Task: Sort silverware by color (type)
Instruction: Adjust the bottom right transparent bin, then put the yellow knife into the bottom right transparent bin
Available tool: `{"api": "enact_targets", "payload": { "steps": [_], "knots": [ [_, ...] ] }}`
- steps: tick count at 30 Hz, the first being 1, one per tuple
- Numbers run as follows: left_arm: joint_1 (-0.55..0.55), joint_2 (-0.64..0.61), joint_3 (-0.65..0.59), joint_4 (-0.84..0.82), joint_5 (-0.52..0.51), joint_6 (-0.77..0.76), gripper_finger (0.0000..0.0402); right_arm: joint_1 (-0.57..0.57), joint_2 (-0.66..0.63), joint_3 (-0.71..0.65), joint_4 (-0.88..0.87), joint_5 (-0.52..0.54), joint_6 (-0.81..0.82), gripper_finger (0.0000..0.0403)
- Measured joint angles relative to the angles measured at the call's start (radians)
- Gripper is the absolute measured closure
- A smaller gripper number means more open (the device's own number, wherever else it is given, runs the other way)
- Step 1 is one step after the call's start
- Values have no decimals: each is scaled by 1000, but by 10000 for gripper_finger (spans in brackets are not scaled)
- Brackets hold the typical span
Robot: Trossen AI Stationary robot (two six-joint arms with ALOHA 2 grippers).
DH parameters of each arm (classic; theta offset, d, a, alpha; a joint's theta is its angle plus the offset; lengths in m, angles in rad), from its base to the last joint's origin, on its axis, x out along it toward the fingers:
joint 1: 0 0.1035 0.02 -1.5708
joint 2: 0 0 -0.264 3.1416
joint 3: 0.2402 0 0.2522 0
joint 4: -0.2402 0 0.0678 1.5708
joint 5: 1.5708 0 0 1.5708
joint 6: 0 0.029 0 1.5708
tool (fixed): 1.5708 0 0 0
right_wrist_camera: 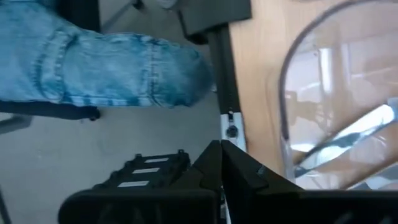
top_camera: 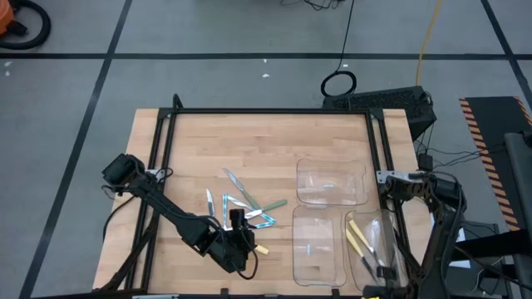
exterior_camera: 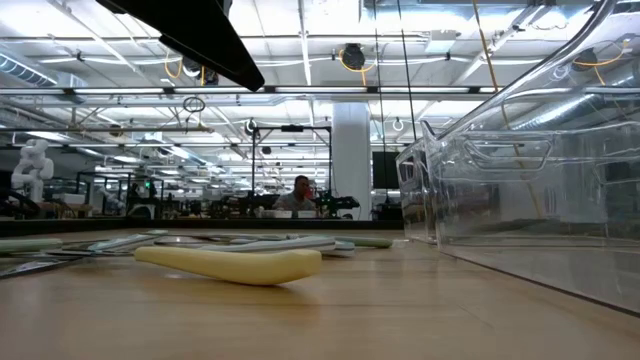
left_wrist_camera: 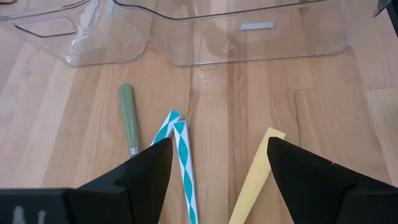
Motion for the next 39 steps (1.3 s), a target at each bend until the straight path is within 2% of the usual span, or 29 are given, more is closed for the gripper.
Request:
{"api": "enact_targets", "payload": {
  "steps": [10,19,25,30,36,39],
  "knots": [
    [16,0,0,1,0,6,131,-1,1,0,-127,-1,48,402],
    [15,0,0,1,9,32,131,-1,1,0,-16,4,49,403],
    [14,0,0,22,106,103,131,-2,1,0,14,55,43,403],
    [13,0,0,-16,176,125,131,-2,1,0,21,58,41,403],
    [18,1,0,-89,191,136,131,-11,1,0,62,129,-15,403],
    [25,7,0,-81,240,146,131,-21,1,0,110,137,-63,403]
  ]
}}
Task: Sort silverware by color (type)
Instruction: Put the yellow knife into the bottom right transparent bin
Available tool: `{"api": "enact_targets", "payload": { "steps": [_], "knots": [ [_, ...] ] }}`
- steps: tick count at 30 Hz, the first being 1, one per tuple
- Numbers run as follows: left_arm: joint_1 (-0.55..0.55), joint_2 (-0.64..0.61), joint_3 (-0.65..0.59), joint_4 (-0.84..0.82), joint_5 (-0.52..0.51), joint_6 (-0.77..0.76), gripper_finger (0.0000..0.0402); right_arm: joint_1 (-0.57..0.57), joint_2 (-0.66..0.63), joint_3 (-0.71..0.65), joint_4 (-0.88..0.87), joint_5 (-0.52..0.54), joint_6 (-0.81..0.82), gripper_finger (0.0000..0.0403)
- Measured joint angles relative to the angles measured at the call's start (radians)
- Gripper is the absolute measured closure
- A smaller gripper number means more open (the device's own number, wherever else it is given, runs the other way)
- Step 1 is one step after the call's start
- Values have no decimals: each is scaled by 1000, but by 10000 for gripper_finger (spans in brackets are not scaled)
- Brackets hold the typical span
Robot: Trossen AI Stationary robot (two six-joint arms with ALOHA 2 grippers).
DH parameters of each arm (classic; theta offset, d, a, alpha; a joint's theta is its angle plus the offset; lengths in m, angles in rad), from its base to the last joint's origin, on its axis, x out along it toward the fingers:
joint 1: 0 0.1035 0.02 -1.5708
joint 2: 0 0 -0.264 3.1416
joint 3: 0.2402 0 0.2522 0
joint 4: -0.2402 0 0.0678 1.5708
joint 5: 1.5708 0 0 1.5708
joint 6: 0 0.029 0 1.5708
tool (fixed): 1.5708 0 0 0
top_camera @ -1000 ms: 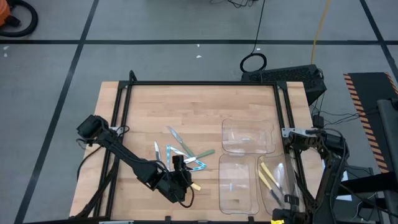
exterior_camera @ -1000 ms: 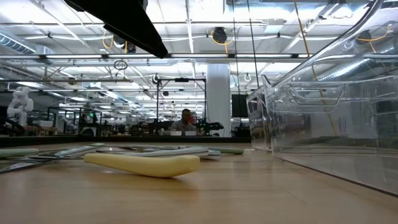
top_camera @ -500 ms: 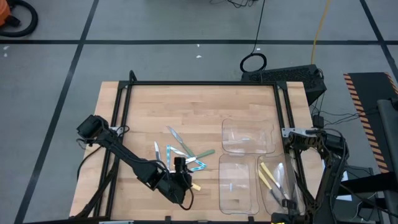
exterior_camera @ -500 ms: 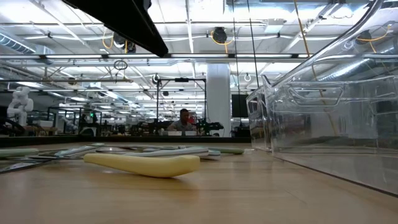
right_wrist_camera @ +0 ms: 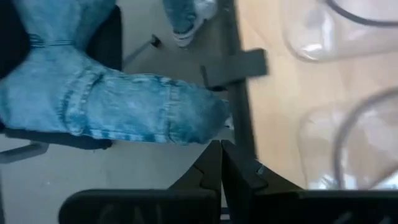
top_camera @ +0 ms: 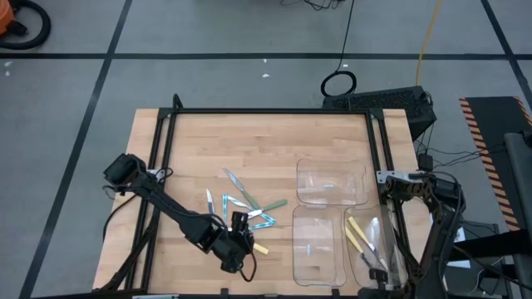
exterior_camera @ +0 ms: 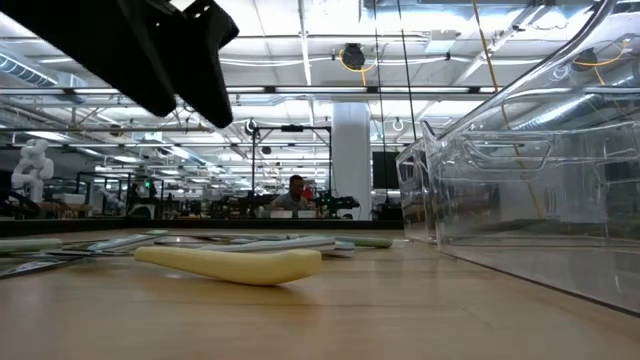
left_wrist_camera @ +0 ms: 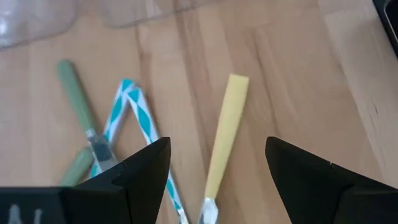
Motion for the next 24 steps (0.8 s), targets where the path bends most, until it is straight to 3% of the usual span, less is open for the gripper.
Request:
{"api": "enact_targets", "payload": {
  "steps": [9,15,24],
  "knots": [
    [13,77,1,6,118,31,131,-55,0,0,44,26,-142,403],
    [25,123,0,5,127,31,134,-99,-1,0,67,49,-292,403],
    [55,133,0,-31,129,12,202,-165,-1,0,105,52,-498,403]
  ]
}}
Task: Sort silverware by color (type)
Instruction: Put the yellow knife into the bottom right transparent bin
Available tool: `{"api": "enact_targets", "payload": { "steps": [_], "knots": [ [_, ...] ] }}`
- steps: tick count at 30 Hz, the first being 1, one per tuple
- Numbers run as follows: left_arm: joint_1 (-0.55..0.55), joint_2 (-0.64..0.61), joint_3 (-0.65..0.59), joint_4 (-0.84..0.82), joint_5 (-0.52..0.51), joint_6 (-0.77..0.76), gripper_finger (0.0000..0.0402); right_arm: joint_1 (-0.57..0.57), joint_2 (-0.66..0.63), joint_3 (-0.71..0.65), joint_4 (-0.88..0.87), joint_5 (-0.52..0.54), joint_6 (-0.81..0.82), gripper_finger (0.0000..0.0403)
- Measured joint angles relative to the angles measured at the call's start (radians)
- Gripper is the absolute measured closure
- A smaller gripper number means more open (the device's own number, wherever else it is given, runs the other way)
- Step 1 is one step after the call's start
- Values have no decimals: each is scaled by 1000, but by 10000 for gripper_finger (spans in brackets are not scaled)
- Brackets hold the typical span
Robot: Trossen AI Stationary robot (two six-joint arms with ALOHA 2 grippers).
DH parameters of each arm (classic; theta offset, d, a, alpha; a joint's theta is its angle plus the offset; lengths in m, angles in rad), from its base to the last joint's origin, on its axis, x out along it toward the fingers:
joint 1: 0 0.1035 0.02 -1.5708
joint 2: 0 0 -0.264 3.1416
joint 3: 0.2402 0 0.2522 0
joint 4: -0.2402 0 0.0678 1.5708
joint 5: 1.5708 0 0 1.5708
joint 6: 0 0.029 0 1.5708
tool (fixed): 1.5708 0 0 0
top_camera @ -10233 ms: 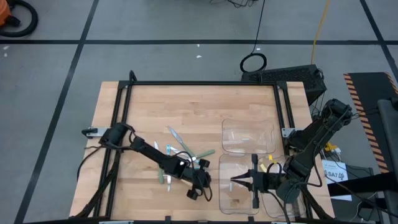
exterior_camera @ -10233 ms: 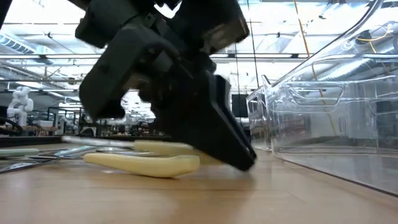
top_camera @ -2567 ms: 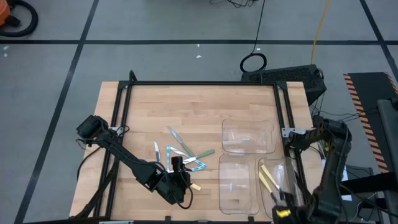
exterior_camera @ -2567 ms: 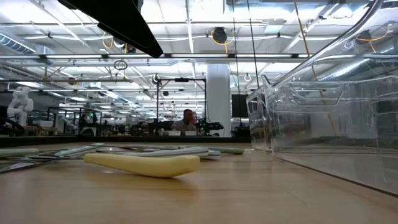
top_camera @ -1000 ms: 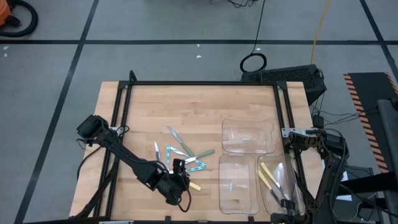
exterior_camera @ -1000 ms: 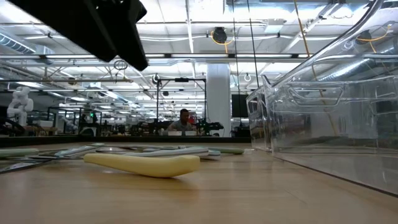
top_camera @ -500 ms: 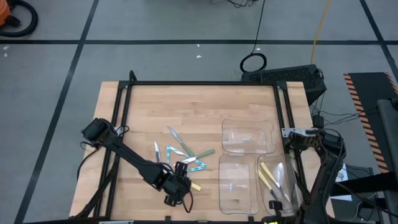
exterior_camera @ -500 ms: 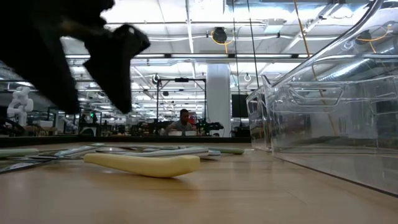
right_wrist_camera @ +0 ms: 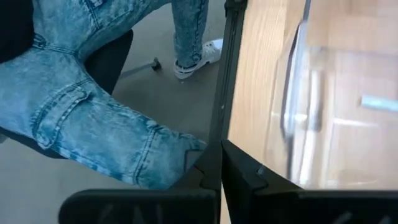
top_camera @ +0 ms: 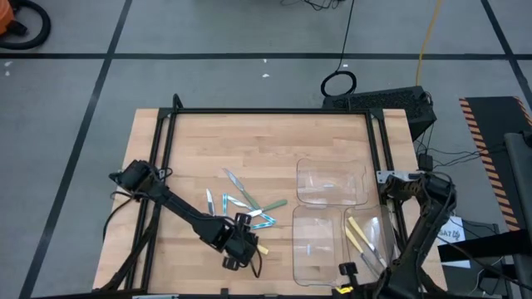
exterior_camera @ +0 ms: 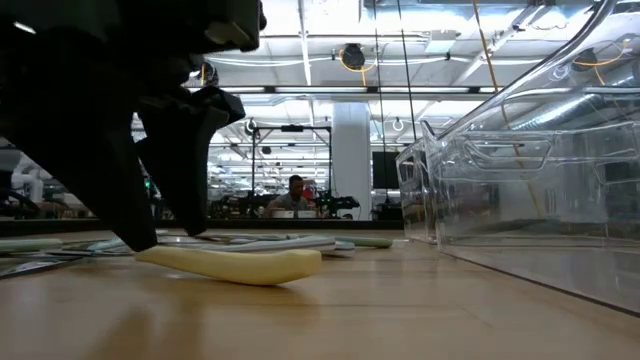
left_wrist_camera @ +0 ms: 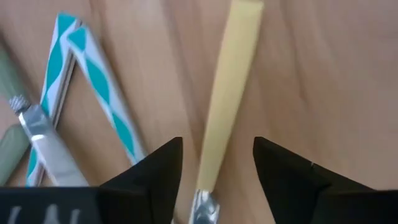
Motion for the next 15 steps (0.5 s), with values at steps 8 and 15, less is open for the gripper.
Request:
{"api": "enact_targets", "payload": {
  "steps": [8,15],
  "knots": [
    [21,45,4,-40,-5,-13,247,-40,0,0,5,-2,-105,403],
    [21,76,5,-40,-5,-13,261,-65,-7,-1,7,-5,-161,403]
  ]
}}
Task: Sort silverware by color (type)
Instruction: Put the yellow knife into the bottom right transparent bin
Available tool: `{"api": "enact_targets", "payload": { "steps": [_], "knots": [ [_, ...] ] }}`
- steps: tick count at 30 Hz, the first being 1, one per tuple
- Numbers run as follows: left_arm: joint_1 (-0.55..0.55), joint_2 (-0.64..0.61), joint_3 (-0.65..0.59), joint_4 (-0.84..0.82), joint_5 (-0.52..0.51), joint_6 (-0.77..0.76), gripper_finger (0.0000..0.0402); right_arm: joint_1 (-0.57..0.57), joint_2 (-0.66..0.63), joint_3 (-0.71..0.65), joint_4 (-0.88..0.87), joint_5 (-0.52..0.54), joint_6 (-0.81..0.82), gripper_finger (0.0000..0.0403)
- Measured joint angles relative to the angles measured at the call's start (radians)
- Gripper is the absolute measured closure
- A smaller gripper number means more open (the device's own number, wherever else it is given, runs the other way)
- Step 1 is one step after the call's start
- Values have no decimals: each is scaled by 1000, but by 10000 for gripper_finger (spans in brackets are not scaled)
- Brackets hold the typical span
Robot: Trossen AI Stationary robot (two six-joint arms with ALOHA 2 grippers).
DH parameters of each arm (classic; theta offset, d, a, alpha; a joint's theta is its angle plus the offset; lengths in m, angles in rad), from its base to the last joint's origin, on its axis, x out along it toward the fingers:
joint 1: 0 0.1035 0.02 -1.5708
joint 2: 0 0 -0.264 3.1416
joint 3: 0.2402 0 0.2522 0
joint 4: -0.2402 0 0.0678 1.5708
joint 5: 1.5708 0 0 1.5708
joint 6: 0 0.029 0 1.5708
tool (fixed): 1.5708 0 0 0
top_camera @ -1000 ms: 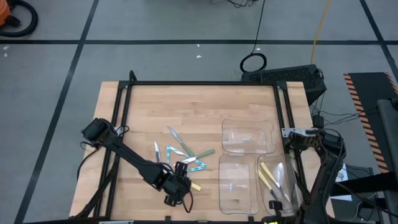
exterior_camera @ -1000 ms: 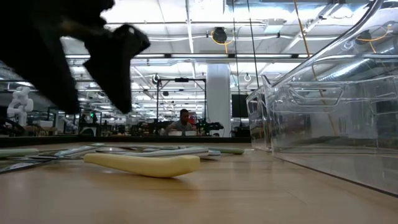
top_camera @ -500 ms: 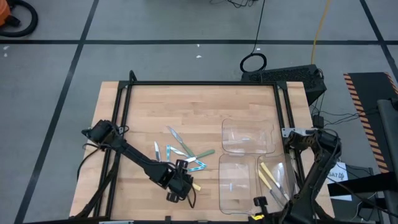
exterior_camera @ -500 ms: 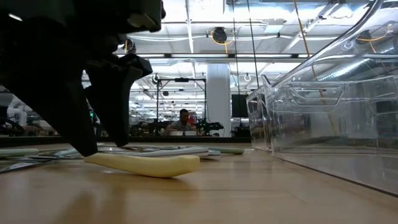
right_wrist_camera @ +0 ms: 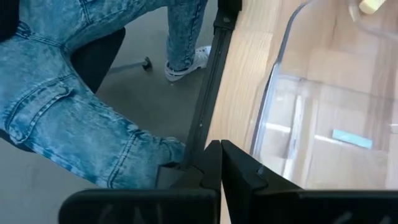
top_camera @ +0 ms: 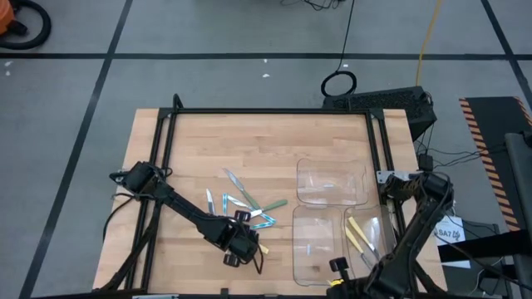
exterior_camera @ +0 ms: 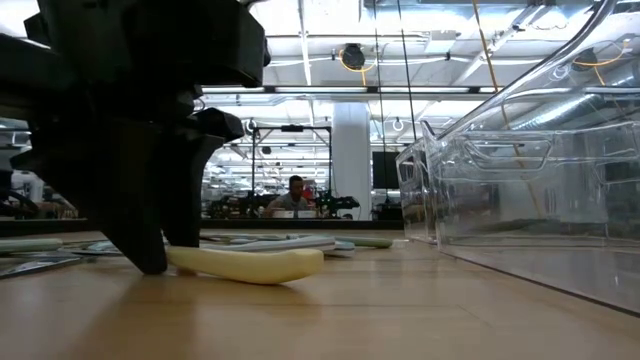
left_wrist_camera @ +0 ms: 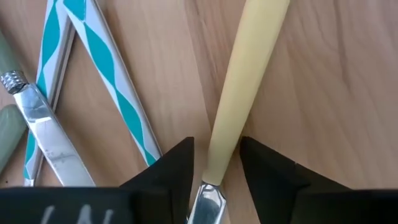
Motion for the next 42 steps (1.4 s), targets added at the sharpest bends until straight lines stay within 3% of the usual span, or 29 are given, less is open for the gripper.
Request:
{"api": "enact_targets", "payload": {
  "steps": [8,18,22,30,42],
  "knots": [
    [8,3,-1,-2,16,6,357,-25,-48,0,-1,46,-74,403],
    [7,-30,-6,14,-12,47,357,-31,-115,0,-23,304,-260,403],
    [13,-65,-12,-3,-76,70,357,-31,-134,0,-77,408,-279,403],
    [11,-187,-10,57,-163,169,357,-27,-144,0,-235,561,-178,403],
    [27,-290,-6,378,-172,419,357,-16,-144,-15,-241,806,-89,383]
  ]
}}
